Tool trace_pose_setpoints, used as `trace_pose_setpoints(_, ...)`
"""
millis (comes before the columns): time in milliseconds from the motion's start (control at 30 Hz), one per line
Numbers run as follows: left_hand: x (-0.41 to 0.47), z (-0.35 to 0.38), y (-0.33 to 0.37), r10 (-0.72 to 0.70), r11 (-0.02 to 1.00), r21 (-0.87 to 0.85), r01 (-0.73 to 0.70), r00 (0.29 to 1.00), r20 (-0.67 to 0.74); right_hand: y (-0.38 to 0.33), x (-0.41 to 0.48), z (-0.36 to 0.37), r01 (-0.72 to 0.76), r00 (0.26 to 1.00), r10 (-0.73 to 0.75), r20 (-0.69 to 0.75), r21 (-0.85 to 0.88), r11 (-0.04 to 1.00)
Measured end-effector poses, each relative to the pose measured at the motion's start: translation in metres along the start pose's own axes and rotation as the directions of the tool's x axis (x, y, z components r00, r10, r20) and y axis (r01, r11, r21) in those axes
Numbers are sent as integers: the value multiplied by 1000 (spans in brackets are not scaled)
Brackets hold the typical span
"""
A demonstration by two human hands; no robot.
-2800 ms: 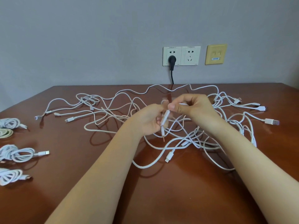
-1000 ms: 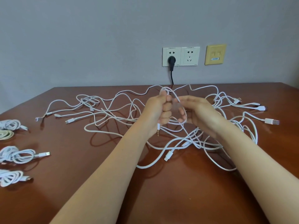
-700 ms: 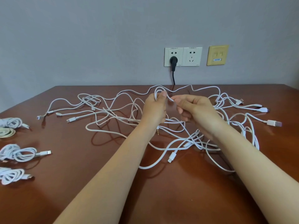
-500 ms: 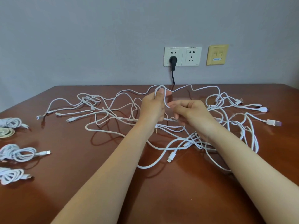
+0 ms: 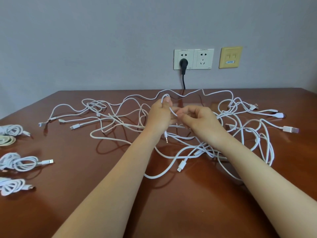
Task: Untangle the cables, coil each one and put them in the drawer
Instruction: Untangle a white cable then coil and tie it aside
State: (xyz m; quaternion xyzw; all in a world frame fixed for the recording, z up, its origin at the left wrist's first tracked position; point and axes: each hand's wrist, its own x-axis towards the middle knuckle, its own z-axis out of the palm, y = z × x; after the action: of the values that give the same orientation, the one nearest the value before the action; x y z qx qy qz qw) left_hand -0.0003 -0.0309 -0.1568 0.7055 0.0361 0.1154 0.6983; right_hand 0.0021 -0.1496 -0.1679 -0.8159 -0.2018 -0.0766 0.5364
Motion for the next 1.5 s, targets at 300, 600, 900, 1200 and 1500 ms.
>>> trace_pose_setpoints(300, 9, -10, 9, -218, 628, -746, 224, 970, 108, -6, -4, 0, 9, 999, -5, 36, -120, 993)
trace_pose_setpoints(600, 13, -26, 13, -154, 520, -818, 247, 969, 194, -14, -6, -9, 14, 1000, -18, -10, -269, 963)
trace_pose_setpoints(900, 10, -18, 14, -129, 926, -357, 125, 992, 12, -20, -11, -2, 417, 778, -628, -26, -726, 547)
trace_pose_setpoints(1200, -2, 1, 5, -176, 967, -152, 206, 966, 189, -21, -16, 2, 456, 870, -489, 60, -475, 753)
trace_pose_setpoints(1500, -5, 8, 0, -242, 969, 63, 238, 870, 429, -18, -9, -4, 260, 955, -292, -60, -307, 915)
